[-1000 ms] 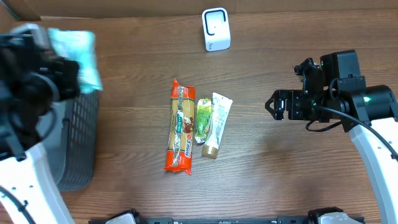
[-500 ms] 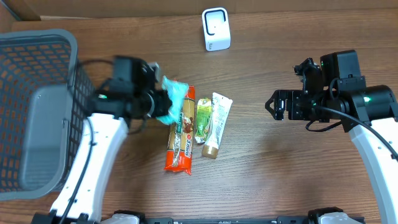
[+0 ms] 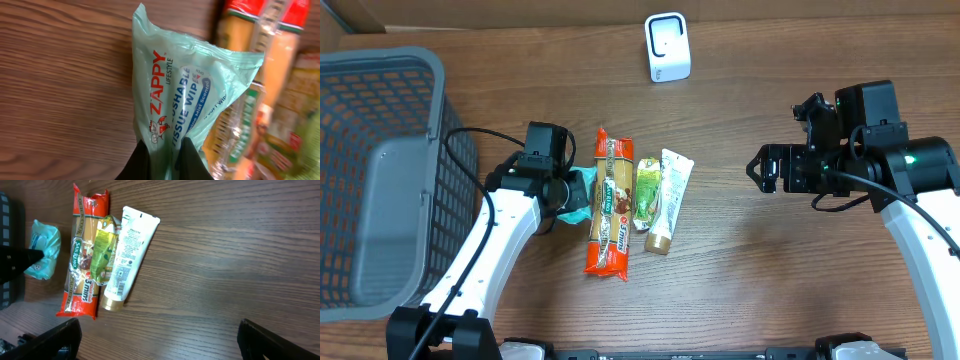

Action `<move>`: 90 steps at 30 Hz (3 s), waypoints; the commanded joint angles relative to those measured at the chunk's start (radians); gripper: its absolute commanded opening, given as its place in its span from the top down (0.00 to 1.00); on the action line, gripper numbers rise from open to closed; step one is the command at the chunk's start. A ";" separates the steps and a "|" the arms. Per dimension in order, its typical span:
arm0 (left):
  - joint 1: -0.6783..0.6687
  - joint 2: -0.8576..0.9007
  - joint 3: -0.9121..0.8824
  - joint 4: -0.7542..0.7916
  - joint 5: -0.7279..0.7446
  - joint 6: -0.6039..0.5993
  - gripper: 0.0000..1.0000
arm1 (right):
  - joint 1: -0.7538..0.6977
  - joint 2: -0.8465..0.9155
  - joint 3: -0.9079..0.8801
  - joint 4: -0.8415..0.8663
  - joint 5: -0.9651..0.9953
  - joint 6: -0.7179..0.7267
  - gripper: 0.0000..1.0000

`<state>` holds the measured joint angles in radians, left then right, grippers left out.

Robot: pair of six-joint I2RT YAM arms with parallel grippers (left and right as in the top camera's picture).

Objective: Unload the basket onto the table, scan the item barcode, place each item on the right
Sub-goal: 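Lay the wipes pack left of the spaghetti and open the left gripper, then reach the right gripper to the white Pantene tube and grasp it, then drag the white tube rightward onto the open table with the right gripper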

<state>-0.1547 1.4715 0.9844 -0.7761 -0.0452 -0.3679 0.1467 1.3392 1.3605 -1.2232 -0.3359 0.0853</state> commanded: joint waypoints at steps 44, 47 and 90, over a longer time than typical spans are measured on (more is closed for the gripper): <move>0.008 -0.307 0.369 -0.298 0.143 0.031 0.00 | 0.400 0.409 -0.162 0.434 0.070 0.466 0.20; 0.008 -0.290 0.369 -0.298 0.143 0.031 0.00 | 0.423 0.415 -0.208 0.515 0.070 0.467 0.20; 0.008 0.040 0.369 -0.297 0.143 0.031 0.00 | 0.353 0.447 -0.131 0.180 0.788 0.605 0.96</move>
<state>-0.1547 1.4952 1.3479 -1.0744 0.0872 -0.3447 0.4744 1.8248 1.2053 -1.0374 0.1818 0.6178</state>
